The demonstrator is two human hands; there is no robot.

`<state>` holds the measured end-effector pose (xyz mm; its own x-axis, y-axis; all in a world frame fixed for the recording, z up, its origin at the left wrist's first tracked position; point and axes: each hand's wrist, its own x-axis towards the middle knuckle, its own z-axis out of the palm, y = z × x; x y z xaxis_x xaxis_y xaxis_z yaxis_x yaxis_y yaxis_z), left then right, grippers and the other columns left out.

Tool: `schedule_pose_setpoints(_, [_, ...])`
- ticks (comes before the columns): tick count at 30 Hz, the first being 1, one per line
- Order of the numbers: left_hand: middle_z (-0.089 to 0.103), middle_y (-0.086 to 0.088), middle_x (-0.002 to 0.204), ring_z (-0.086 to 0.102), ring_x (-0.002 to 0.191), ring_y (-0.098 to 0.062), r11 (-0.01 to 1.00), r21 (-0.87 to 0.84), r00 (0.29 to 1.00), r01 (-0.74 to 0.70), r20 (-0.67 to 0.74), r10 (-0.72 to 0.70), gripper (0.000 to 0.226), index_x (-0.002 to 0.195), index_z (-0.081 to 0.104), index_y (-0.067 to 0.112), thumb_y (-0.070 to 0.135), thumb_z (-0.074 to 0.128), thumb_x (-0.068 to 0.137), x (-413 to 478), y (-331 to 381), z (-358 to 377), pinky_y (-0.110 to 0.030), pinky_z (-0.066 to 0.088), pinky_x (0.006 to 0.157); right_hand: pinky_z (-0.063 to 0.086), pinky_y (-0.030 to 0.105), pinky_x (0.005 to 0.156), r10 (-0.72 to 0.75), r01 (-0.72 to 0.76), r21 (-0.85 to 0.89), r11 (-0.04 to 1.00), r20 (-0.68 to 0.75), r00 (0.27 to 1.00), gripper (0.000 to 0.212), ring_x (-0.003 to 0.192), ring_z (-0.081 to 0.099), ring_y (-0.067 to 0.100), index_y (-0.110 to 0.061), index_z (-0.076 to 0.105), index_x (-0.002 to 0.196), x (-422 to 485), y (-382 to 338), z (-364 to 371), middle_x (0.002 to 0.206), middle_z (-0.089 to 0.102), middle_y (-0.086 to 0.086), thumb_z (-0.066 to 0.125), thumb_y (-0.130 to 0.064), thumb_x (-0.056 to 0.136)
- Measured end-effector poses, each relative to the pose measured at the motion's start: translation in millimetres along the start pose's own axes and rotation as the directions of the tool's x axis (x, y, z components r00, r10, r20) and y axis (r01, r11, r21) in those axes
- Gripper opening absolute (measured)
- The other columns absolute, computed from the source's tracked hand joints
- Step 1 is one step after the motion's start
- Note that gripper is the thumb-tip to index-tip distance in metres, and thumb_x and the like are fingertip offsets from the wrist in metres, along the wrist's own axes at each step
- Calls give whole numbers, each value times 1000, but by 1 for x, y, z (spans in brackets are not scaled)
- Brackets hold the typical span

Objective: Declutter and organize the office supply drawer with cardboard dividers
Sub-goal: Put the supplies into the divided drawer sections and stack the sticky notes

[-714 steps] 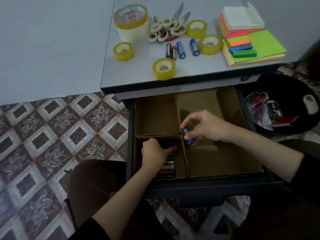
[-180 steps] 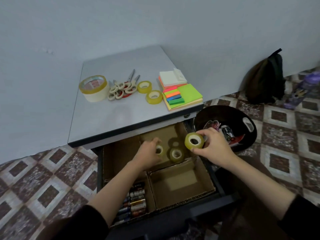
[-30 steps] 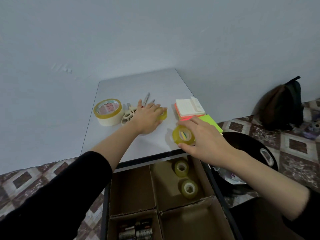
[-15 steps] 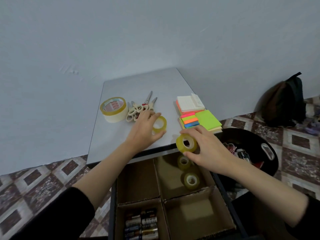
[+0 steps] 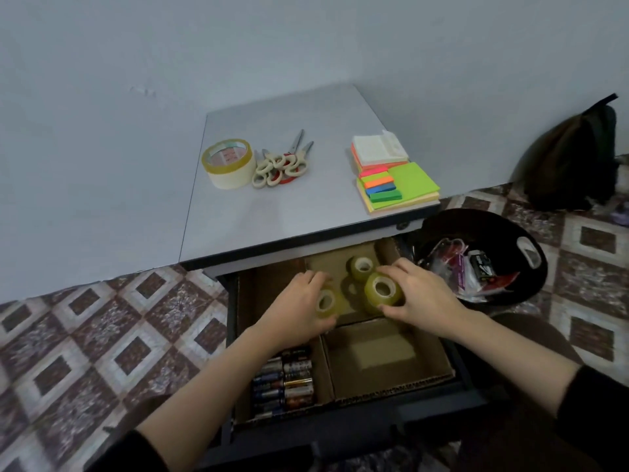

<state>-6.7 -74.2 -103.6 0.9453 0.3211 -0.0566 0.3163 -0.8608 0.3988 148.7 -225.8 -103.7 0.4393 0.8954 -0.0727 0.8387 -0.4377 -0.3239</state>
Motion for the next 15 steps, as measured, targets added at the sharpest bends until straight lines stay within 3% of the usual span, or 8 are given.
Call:
schedule_pose_setpoints(5, [42, -5, 139, 37, 128, -20, 969, 247, 989, 28, 133, -62, 60, 138, 38, 15, 36, 59, 86, 31, 6, 10, -36, 31, 108, 42, 29, 85, 46, -45, 51, 998, -10, 999, 64, 115, 52, 21, -22, 38, 141, 8, 10, 9, 127, 45, 1, 61, -44, 85])
schedule_pose_setpoints(8, [42, -8, 139, 38, 128, -24, 955, 290, 969, 63, 213, -128, 59, 137, 37, 14, 34, 59, 86, 50, 3, 18, -43, 24, 110, 42, 30, 87, 67, -63, 119, 991, -31, 997, 64, 112, 53, 22, -22, 43, 138, 14, 15, 10, 123, 49, 1, 64, -45, 82])
schedule_pose_setpoints(15, [51, -9, 124, 49, 115, -27, 875, 480, 951, -67, 295, -89, 44, 125, 48, 11, 33, 55, 88, 72, 2, 45, -46, 25, 104, 43, 33, 87, 124, -112, 184, 977, -52, 991, 65, 112, 53, 24, -20, 47, 135, 18, 27, 11, 121, 52, 2, 68, -45, 78])
